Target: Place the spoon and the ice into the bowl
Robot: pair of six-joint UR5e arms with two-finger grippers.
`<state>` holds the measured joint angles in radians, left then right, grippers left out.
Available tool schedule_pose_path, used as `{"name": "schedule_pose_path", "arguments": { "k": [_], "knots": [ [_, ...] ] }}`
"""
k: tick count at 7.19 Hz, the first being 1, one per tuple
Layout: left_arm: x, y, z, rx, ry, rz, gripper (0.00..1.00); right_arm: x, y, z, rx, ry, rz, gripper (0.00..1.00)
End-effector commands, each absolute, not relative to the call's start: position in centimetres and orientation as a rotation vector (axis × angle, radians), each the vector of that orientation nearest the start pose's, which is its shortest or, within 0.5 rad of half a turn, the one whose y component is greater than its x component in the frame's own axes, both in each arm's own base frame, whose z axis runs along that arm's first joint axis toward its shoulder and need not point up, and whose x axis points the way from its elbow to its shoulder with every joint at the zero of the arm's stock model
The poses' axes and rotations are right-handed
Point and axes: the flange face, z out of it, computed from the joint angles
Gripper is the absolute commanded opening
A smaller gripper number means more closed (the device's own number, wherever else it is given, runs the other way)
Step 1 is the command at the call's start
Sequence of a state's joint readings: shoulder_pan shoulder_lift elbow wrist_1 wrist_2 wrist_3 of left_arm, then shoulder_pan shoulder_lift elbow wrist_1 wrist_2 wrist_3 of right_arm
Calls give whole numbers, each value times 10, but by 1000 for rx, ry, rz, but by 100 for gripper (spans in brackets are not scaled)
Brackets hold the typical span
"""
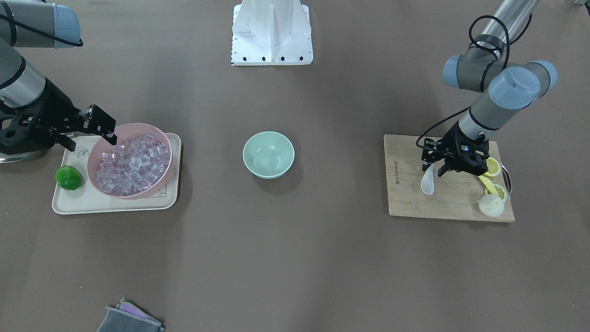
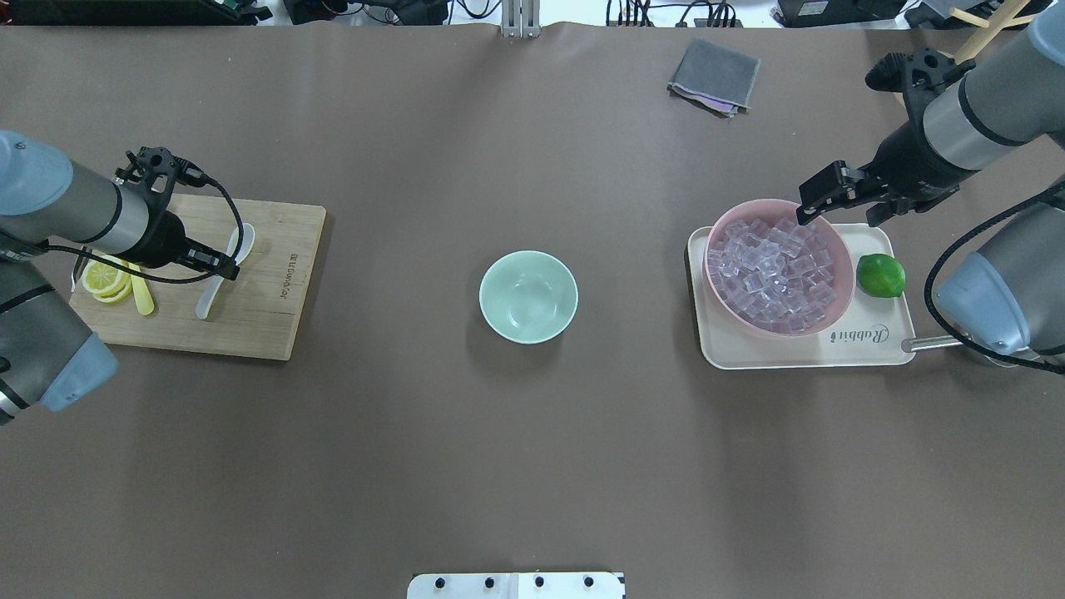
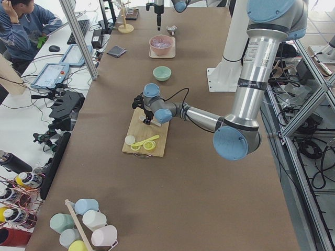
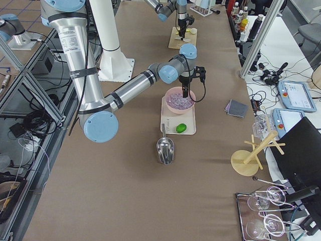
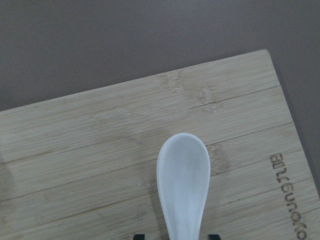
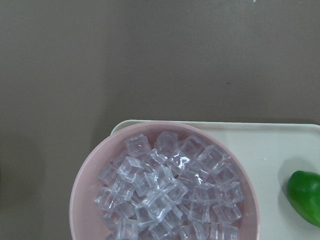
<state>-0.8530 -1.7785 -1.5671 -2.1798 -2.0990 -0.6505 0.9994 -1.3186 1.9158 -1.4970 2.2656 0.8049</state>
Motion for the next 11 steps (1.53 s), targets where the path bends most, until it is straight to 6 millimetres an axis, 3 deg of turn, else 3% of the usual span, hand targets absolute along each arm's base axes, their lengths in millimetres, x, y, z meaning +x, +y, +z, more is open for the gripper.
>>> {"name": "schedule_pose_path", "arguments": {
  "k": [1,2,3,4,6,8,9,10,11],
  "knots": [
    [337,-506,488,285,891,279,0,-248,-507,339,64,-937,13,100],
    [337,-505,485,285,897,282,0,-250,-507,339,63,-936,12,100],
    [340,-504,468,278,936,303,0,-253,-509,337,65,-936,8,100],
    [351,-516,430,279,957,307,0,-261,-515,339,61,-928,6,100],
    [379,-537,337,289,1047,213,0,-275,-518,338,67,-909,6,100],
    [443,-515,264,252,1112,123,0,-287,-515,342,77,-880,6,100],
    [482,-493,236,254,1096,135,0,-292,-515,347,68,-872,4,100],
    [503,-480,216,271,1102,129,0,-295,-515,350,69,-862,4,100],
    [511,-473,206,267,1115,131,0,-298,-514,351,66,-862,0,99]
  ]
}}
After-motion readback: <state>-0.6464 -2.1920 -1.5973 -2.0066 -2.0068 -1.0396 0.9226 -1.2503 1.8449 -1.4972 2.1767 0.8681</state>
